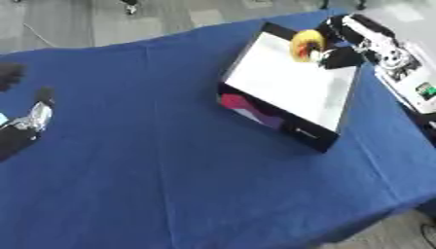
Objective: Pick up the objects with one hand, pass them to the other hand, and then place them into the box on the other side of the table.
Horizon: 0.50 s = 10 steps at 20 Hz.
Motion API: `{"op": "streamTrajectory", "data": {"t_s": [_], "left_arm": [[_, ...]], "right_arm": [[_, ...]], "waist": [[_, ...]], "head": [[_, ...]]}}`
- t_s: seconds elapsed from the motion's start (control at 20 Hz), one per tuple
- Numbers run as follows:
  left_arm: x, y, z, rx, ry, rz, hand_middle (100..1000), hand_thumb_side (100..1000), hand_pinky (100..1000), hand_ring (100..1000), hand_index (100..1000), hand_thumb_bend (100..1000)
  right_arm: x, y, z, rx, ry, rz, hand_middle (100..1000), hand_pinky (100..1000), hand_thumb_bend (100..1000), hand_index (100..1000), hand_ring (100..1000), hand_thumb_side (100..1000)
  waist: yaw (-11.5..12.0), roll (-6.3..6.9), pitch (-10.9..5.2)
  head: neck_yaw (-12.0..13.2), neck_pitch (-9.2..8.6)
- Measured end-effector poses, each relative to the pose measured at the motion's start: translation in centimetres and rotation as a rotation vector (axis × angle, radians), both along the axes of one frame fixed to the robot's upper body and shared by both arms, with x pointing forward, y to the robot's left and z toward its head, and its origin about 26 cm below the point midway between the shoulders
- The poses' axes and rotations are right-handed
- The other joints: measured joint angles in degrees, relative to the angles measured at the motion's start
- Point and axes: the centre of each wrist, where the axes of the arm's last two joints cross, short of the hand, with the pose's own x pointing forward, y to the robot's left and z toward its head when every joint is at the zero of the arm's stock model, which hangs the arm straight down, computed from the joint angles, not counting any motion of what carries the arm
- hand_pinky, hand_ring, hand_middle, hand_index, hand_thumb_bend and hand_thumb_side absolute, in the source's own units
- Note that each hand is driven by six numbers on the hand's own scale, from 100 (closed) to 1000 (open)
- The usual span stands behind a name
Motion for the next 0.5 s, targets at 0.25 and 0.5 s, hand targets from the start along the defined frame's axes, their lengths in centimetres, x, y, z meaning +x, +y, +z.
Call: {"op": "streamTrajectory", "data": {"t_s": [0.25,0.5], "left_arm": [[0.0,0.1,0.1,-0.004,-0.003,0.005,686,527,780,737,778,280],[0.0,0.2,0.2,-0.012,-0.009,0.011,686,525,780,737,779,282]], "right_arm": [[-0.1,-0.8,-0.7,-0.002,0.020,-0.027,845,902,195,886,828,399],[-0.1,-2.2,-1.8,-0.008,0.041,-0.071,875,907,197,916,840,430]], "waist": [[0.0,0.27,0.00],[0.0,0.37,0.00]], "head": [[0.2,0.00],[0.3,0.00]]}}
